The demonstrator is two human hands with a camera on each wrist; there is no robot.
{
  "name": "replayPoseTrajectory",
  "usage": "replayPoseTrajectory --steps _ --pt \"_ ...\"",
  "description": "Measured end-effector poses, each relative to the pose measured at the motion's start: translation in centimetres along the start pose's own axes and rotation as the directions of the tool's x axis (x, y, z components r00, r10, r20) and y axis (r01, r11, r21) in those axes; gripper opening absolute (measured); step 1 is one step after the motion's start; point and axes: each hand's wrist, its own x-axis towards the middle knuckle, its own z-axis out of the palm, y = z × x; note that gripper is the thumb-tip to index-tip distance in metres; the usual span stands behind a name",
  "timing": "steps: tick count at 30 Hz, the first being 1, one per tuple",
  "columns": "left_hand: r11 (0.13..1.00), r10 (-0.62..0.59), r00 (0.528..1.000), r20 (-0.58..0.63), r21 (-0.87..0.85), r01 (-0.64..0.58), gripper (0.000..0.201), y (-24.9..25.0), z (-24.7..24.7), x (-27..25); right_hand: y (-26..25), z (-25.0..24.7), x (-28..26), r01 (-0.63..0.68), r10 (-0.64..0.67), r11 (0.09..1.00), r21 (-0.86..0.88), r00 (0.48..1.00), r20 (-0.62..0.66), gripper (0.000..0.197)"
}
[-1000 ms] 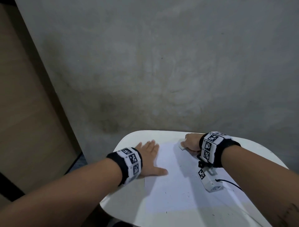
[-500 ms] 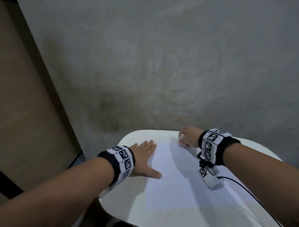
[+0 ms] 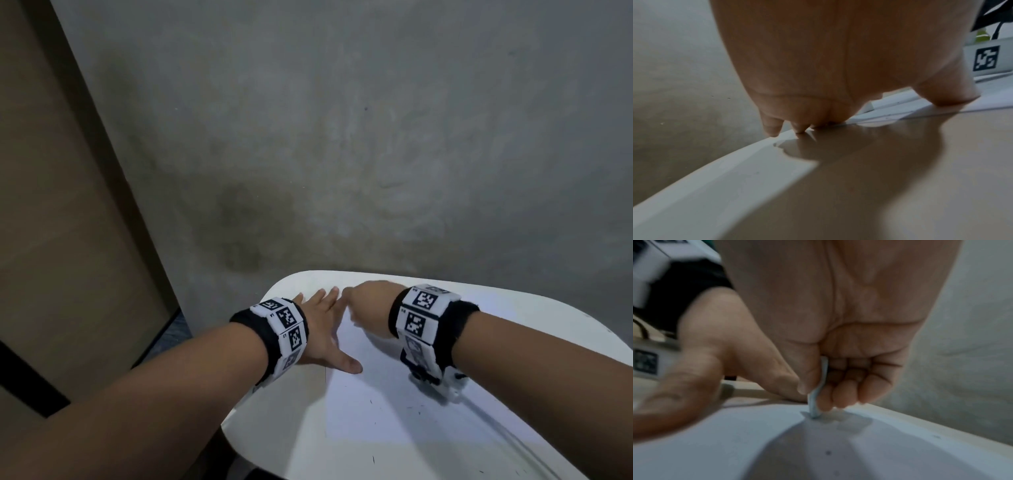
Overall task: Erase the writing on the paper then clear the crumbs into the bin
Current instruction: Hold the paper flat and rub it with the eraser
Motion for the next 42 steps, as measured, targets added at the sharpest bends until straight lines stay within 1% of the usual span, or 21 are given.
replayPoseTrajectory --steps 2,5,7,9,11,14,15,17,19,22,24,26,28,30,32,33,34,36,39,41,42 --pt "1.000 0.003 1.000 -0.007 -0.003 -0.003 0.123 -0.1 0.1 0.1 0.4 -0.4 0.3 0.004 -0.004 1.000 -0.020 1.000 0.001 0.027" --pt "1.000 -0.002 1.000 0.001 0.001 0.002 0.122 -0.3 0.3 0.2 2.0 -0.9 0.9 -0.076 0.076 0.997 -0.025 0.997 -0.028 0.019" --pt "1.000 -0.002 1.000 0.000 -0.003 0.002 0.123 -0.2 0.3 0.3 1.0 -0.9 1.3 -0.047 0.046 0.996 -0.082 0.999 -0.007 0.015" --pt "1.000 0.004 1.000 -0.014 -0.006 -0.005 0.124 -0.1 0.3 0.4 -0.5 -0.7 1.4 0.015 -0.008 0.995 -0.097 0.997 0.073 0.027" --pt "1.000 0.005 1.000 -0.006 -0.004 -0.005 0.125 -0.2 0.3 0.4 0.2 -0.8 1.9 0.016 -0.009 0.996 -0.089 0.996 0.084 0.031" --pt "1.000 -0.009 1.000 0.008 0.012 0.009 0.124 -0.2 0.3 0.5 1.6 -0.7 2.2 -0.068 0.068 0.994 -0.087 0.998 -0.007 0.016" --pt "1.000 -0.010 1.000 0.004 0.013 0.010 0.125 -0.2 0.3 0.5 1.1 -0.6 2.3 -0.061 0.061 0.994 -0.093 0.998 0.001 0.012" --pt "1.000 -0.009 1.000 -0.007 0.015 0.009 0.124 0.0 0.3 0.6 -0.2 -0.6 2.2 -0.018 0.027 0.995 -0.102 0.996 0.087 0.018" --pt "1.000 -0.008 1.000 0.004 0.023 0.008 0.124 0.0 0.2 0.4 0.0 -0.9 2.3 -0.024 0.034 0.995 -0.099 0.994 0.102 0.025" --pt "1.000 -0.014 1.000 0.009 0.025 0.014 0.124 0.0 0.1 0.3 1.4 -0.7 3.1 -0.095 0.098 0.988 -0.123 0.995 0.016 0.021" --pt "1.000 -0.015 1.000 0.000 0.018 0.015 0.123 0.0 0.3 0.5 0.1 0.0 3.2 -0.064 0.074 0.987 -0.145 0.995 0.071 0.021" --pt "1.000 -0.014 1.000 0.007 0.023 0.014 0.122 0.0 0.3 0.6 -0.2 0.3 2.7 -0.030 0.032 0.998 -0.062 0.999 0.029 0.029" --pt "0.999 -0.015 1.000 0.020 0.036 0.014 0.123 -0.1 0.1 0.5 1.2 0.2 2.7 -0.057 0.057 0.998 0.003 0.997 -0.050 0.031" --pt "0.999 -0.017 1.000 0.023 0.044 0.016 0.124 0.0 0.0 0.4 2.2 0.0 2.9 -0.114 0.109 0.992 -0.052 0.990 -0.089 0.018" --pt "0.999 -0.014 1.000 0.016 0.032 0.013 0.123 0.0 0.2 0.5 0.5 -0.2 2.8 -0.090 0.089 0.993 -0.075 0.996 -0.018 0.005" --pt "1.000 -0.014 1.000 0.013 0.027 0.013 0.122 0.0 0.3 0.5 -0.3 -0.2 2.7 -0.055 0.056 0.998 -0.037 0.998 0.018 0.007" --pt "1.000 -0.013 1.000 0.012 0.026 0.012 0.121 0.0 0.3 0.5 -0.4 0.1 2.9 -0.038 0.038 0.999 0.018 0.999 0.012 0.015" --pt "0.999 -0.009 1.000 0.021 0.033 0.009 0.122 -0.1 0.1 0.4 0.5 -0.2 3.1 -0.048 0.048 0.999 0.009 0.999 0.002 0.024" --pt "0.999 -0.010 1.000 0.029 0.037 0.009 0.123 -0.1 -0.1 0.2 1.9 -0.5 4.1 -0.138 0.138 0.988 -0.061 0.990 -0.014 0.008" --pt "1.000 -0.005 1.000 0.022 0.022 0.005 0.123 -0.1 0.1 0.4 0.4 -0.4 3.8 -0.071 0.076 0.991 -0.110 0.996 0.042 0.007" --pt "1.000 -0.004 1.000 0.019 0.019 0.004 0.122 -0.1 0.2 0.4 0.1 0.1 3.7 -0.023 0.026 0.996 -0.089 0.999 0.042 0.017"
